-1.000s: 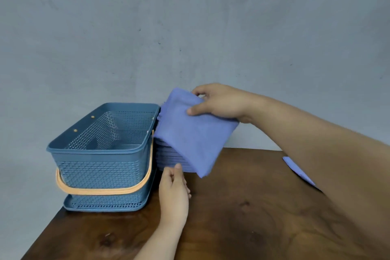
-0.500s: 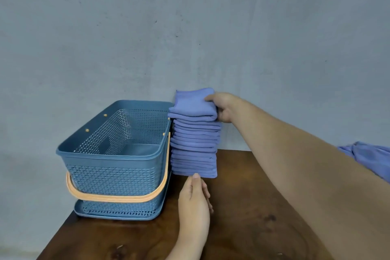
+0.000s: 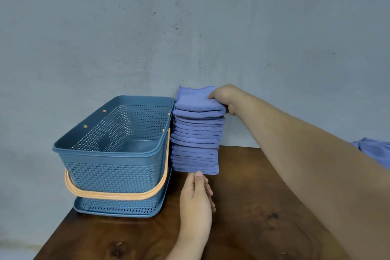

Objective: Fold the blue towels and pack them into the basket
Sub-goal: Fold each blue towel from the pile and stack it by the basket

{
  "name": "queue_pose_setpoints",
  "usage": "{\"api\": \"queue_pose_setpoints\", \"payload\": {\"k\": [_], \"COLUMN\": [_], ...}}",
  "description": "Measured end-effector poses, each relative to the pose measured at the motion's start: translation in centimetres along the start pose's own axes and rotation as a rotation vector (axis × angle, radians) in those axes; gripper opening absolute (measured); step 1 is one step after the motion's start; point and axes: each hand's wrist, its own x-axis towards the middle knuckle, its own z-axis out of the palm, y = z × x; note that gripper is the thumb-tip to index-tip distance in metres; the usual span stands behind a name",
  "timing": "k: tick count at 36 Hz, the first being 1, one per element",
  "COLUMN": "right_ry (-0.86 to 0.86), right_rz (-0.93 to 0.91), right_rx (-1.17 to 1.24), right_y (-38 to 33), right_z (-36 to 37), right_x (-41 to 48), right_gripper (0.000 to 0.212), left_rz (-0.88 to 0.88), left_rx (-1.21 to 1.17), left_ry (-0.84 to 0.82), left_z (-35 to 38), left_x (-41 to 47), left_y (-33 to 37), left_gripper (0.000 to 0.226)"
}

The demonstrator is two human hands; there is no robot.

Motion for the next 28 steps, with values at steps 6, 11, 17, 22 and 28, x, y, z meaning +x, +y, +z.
{"api": "queue_pose_setpoints", "payload": {"k": [6,11,17,22,28], "right_ry": [0.199,-0.263,-0.35,-0.209,0.018], "right_rz": [-0.476,-0.644,-0.5,-0.634,-0.783], "right_rx": [-0.604,-0.794,-0.842,-0.77,-0.681], "right_y": [-0.2,-0.9,0.3,1.0,8.6], "right_z": [0.1,1.8,1.6,-0.1,-5.7], "right_x": [-0.3,-4.0,-4.2,-5.8,-11.1], "right_gripper": [0.056,0.072,0.082,0.08,0.06], "left_rz": [0.005,0.011,0.037,0.066,0.195], "left_rx": [0.021,0.049,0.059,0.077,0.258], "left_ry": [-0.012,-0.023,-0.039,-0.047,-0.155], "left_z": [0.0,0.3,0.2,0.2,0.6], "left_x": [-0.1,-0.2,-0.4,-0.6,-1.9], "left_y": [-0.2,-0.3,-0.3,-0.3,-0.3], "left_gripper": [0.043,0.043,0.041,0.04,0.037]}}
